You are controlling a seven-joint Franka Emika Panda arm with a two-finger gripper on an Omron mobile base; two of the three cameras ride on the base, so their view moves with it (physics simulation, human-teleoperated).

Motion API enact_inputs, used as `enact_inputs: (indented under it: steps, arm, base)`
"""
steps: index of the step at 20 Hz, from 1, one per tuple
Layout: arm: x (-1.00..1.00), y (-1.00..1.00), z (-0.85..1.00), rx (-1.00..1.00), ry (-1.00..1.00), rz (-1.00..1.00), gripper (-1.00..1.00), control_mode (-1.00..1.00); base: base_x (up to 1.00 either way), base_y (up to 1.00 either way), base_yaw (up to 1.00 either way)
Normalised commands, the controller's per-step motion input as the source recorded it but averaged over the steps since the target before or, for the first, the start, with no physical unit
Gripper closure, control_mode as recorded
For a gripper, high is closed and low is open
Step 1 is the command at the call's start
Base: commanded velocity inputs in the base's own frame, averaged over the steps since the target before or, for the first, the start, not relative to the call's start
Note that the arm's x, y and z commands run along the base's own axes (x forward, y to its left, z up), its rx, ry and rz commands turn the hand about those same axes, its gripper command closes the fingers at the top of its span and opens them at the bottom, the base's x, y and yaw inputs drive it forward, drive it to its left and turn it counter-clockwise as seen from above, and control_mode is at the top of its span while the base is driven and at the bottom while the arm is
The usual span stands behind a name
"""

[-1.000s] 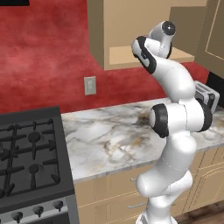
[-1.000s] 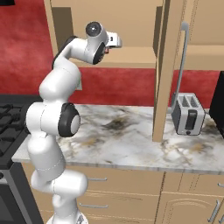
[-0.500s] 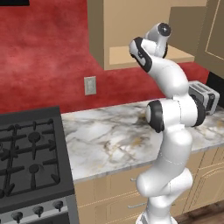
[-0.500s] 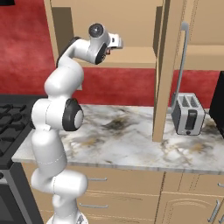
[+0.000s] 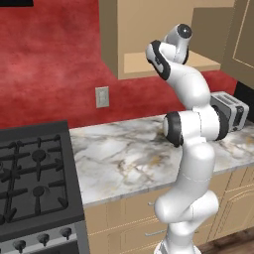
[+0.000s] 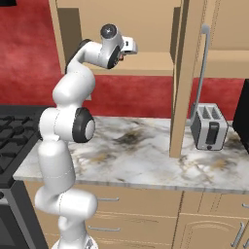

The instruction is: Pick up the sponge and bar soap from the sink, and place them back in the cabinet, and close the cabinet door.

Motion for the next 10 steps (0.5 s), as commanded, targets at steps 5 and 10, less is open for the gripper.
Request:
enact_inputs:
  steps: [5,10]
  arm:
    - [0.0,0.0,0.0,0.0,0.0,0.0,1.0,-1.0]
    - [0.0,0.0,0.0,0.0,0.0,0.0,1.0,-1.0]
  base:
    - [0.0,0.0,0.0]
    - [0.0,0.0,0.0]
